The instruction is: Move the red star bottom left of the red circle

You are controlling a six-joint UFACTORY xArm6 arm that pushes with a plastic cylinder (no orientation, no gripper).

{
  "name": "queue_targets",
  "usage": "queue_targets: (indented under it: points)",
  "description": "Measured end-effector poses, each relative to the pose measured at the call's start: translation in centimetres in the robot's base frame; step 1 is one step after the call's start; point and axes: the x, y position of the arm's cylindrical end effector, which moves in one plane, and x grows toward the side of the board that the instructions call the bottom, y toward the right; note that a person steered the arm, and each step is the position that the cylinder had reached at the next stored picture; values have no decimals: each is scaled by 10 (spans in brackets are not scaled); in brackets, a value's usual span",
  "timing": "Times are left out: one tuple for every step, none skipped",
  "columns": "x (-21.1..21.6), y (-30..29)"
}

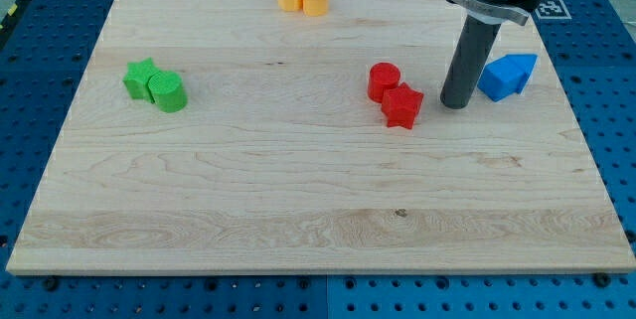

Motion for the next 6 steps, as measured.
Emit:
queue_targets:
  points:
    - [3,-4]
    - [8,-30]
    - [8,-61]
    - [8,-82]
    - [8,-73]
    - [8,-29]
